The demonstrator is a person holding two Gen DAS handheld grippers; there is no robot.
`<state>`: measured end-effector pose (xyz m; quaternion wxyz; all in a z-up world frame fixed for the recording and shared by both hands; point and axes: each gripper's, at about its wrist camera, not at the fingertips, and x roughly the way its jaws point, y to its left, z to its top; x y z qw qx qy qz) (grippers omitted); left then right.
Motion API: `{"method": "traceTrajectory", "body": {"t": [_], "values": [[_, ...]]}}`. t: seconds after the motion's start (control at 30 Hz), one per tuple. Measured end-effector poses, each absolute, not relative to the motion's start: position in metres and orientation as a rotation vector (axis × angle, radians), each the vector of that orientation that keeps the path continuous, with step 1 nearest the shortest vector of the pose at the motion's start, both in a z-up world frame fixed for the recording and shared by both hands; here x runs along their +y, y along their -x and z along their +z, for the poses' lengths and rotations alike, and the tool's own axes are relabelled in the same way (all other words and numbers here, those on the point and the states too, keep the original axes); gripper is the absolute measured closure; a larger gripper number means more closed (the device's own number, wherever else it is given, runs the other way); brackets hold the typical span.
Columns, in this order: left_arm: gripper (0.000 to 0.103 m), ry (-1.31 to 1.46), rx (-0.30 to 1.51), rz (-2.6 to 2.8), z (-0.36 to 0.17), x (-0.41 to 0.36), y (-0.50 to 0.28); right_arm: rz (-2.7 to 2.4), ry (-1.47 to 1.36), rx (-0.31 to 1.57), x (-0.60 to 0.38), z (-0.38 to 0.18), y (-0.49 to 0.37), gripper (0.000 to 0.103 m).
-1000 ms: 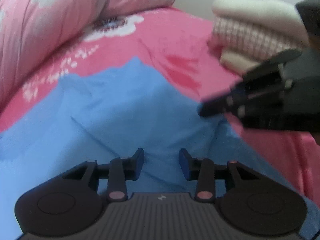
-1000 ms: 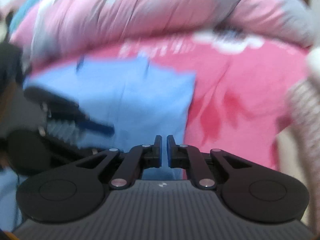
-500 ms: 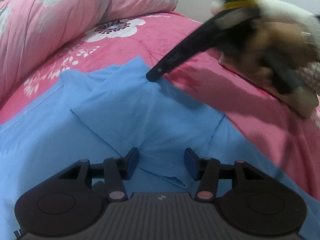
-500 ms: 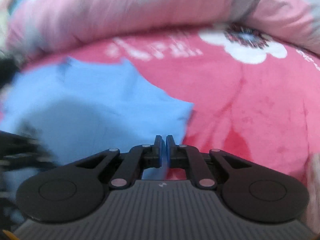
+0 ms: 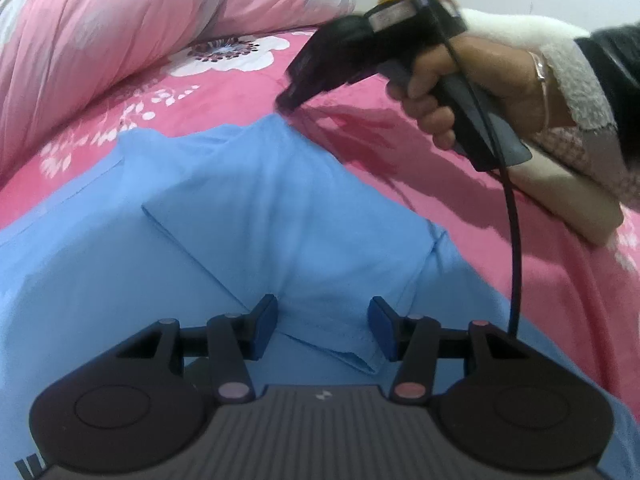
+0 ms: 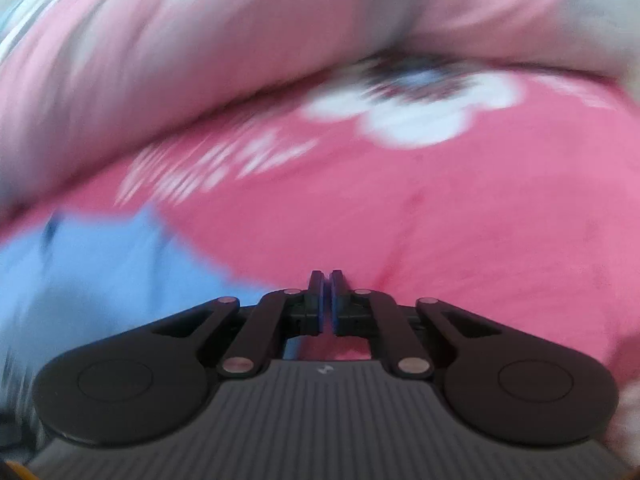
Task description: Fold clothes
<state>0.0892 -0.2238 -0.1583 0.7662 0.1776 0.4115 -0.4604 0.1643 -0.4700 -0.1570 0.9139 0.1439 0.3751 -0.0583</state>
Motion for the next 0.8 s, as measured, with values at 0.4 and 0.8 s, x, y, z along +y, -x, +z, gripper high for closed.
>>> {"method": "traceTrajectory", "body": {"t": [0.4, 0.8], "values": [[0.051, -0.191, 1.004, -1.010, -0.151, -0.202, -0.110, 0.097, -0.326, 0.893, -0.439, -0.140, -0.093, 0.097], [0.046, -0.104, 1.018, -0.966, -0.125, -0.142, -0.098, 0.055, -0.217, 0.909, -0.371, -0.111, -0.058, 0.097]]}}
